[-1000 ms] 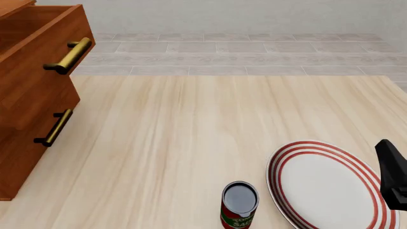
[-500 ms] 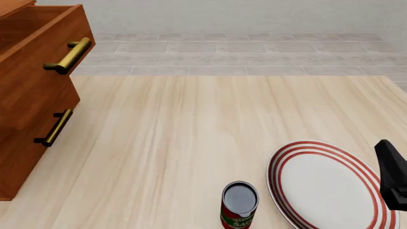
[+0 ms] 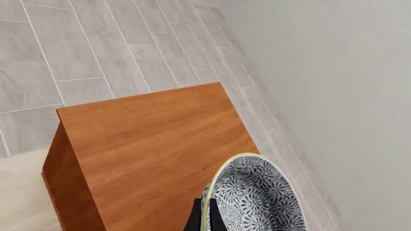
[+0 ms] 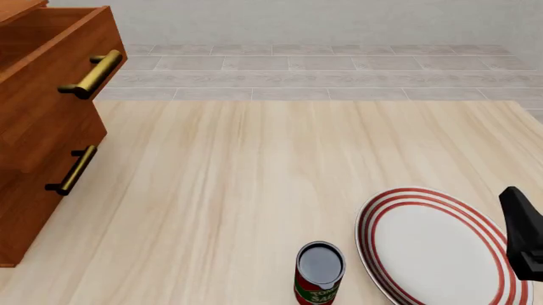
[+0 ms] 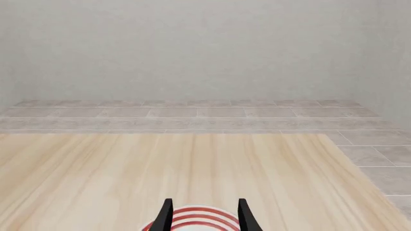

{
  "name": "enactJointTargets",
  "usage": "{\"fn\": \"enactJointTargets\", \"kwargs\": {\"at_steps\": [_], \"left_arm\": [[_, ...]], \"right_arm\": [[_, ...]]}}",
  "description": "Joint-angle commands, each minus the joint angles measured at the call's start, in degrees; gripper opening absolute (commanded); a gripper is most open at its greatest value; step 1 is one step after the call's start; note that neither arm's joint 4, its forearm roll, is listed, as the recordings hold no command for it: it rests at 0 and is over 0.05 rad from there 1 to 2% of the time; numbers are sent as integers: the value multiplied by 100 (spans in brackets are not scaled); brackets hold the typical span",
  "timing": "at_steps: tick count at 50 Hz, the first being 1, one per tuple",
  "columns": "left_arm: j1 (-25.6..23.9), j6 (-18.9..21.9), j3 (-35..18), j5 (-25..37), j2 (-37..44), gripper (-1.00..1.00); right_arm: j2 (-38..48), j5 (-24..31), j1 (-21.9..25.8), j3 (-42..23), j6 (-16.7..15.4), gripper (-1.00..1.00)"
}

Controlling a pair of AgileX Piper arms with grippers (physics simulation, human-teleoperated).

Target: Put the bowl on top of the cabinet.

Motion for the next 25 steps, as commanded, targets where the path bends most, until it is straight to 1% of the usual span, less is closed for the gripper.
{"fn": "enactJointTargets", "kwargs": {"at_steps": [1, 16, 25], "left_arm": [[147, 3, 94, -89, -18, -100], [277, 43, 85, -89, -40, -100], [298, -7, 190, -129, -54, -100]], "right_arm": [[1, -12, 8, 18, -7, 100], [1, 6, 21, -6, -22, 100], [1, 11, 20, -14, -24, 100]]}}
